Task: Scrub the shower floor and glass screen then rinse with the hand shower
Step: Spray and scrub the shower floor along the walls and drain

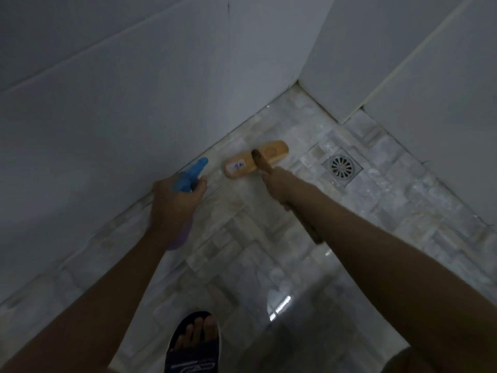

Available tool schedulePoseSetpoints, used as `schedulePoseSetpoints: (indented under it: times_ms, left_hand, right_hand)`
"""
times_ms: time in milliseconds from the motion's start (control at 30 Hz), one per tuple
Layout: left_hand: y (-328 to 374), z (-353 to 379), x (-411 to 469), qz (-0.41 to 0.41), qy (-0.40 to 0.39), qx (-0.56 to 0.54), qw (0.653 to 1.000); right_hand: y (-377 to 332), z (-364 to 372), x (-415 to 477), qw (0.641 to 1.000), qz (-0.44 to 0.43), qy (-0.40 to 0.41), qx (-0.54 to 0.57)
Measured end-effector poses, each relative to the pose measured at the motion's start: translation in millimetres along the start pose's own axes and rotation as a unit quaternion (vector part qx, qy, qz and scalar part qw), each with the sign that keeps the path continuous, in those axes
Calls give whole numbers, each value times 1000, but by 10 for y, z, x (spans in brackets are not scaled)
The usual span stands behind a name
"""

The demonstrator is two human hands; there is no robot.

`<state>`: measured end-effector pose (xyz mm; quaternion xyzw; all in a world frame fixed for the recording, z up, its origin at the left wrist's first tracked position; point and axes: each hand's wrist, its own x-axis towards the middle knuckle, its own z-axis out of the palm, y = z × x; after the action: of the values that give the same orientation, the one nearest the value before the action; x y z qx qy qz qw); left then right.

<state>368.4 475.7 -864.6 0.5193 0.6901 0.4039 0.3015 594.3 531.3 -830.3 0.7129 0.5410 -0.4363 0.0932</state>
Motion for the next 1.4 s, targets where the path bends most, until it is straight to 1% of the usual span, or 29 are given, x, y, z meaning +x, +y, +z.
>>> schedulePoseSetpoints:
  times_ms: [100, 200, 333, 400, 467, 533, 600, 733, 833, 900, 967, 1033, 1133, 1233, 1300, 1333, 1400]
  left_hand:
    - [7, -25, 2, 19, -1, 2, 1000]
    - [-13, -44, -6, 37, -8, 12, 999]
    - [-41, -57, -17, 42, -3, 18, 999]
    - [-29, -80, -37, 36, 3, 9, 999]
    - [-38, -109, -54, 56, 9, 11, 998]
    - [-76, -116, -57, 63, 3, 13, 998]
    - [-107, -102, -40, 51, -7, -1, 999]
    - [-94, -69, -11, 53, 3, 7, 999]
    - [-93, -73, 5, 59, 2, 8, 998]
    - [-107, -109, 16, 42, -8, 6, 999]
    - [-107, -206, -39, 4, -8, -5, 1000]
    - [-146, -373, -146, -40, -24, -13, 999]
    - [-308, -616, -359, -54, -38, 37, 997]
    - [-528, -820, -511, -88, -11, 79, 993]
    - [-589, -876, -616, -85, -2, 96, 992]
    - [-600, -898, -653, -78, 3, 96, 992]
    - [-620, -936, -673, -68, 25, 90, 993]
  right_hand:
    - [-295, -225, 403, 999, -10, 36, 11]
    - [-265, -335, 542, 999, 11, 38, 23]
    - [87, -80, 139, 999, -4, 22, 26]
    - [368, 183, -182, 999, 18, 11, 38]
    - [605, 398, -448, 999, 43, -10, 30]
    - [686, 501, -497, 998, 49, -12, 27]
    - [532, 414, -413, 997, 53, -10, 47]
    - [-20, 69, 9, 999, 16, 25, 37]
    - [-244, 9, 220, 999, 0, 26, 34]
    - [-255, 75, 185, 999, -4, 22, 48]
    - [-117, 218, 20, 1000, 5, 23, 20]
    - [96, 428, -177, 999, 5, 32, 32]
    - [415, 740, -474, 1000, -15, -4, -17]
    - [642, 1068, -787, 1000, 0, -28, -8]
    - [654, 1170, -916, 999, 20, -28, 17]
    - [590, 1182, -912, 999, 8, -26, 24]
    - [345, 1145, -821, 998, -50, -29, 14]
